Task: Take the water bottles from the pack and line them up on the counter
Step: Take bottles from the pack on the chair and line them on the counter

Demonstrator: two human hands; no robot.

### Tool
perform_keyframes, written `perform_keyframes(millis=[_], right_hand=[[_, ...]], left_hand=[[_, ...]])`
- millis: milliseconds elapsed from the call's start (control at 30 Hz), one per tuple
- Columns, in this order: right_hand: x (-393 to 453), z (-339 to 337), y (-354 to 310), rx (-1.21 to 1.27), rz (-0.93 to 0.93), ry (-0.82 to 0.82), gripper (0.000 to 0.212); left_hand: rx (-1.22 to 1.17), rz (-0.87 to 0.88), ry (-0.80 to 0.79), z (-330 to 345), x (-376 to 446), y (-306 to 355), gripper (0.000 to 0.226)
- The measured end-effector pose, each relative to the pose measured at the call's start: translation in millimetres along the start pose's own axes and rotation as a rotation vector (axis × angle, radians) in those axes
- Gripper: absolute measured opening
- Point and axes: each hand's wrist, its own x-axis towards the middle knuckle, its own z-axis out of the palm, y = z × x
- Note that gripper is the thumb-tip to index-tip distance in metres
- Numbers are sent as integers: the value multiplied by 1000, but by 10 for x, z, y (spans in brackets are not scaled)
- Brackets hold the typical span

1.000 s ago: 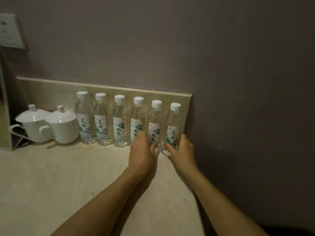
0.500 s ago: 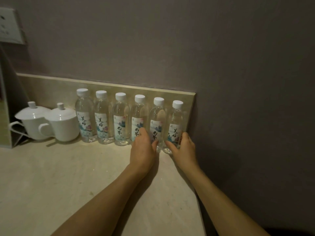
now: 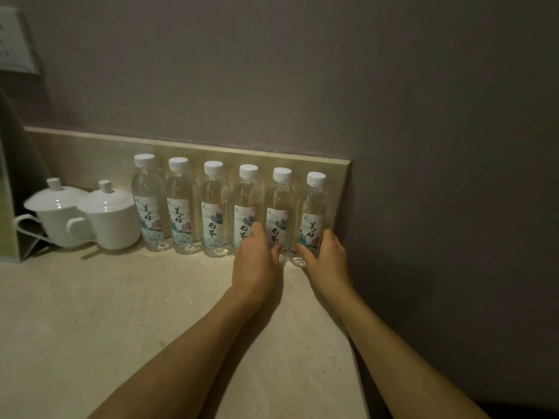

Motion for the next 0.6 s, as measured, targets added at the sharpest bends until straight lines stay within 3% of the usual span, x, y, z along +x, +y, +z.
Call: perform_keyframes(millis=[600], right_hand=[[25,7,-24,-111,-24,-17,38]], left_hand=[[-74,48,-25,22,32,-82,18]])
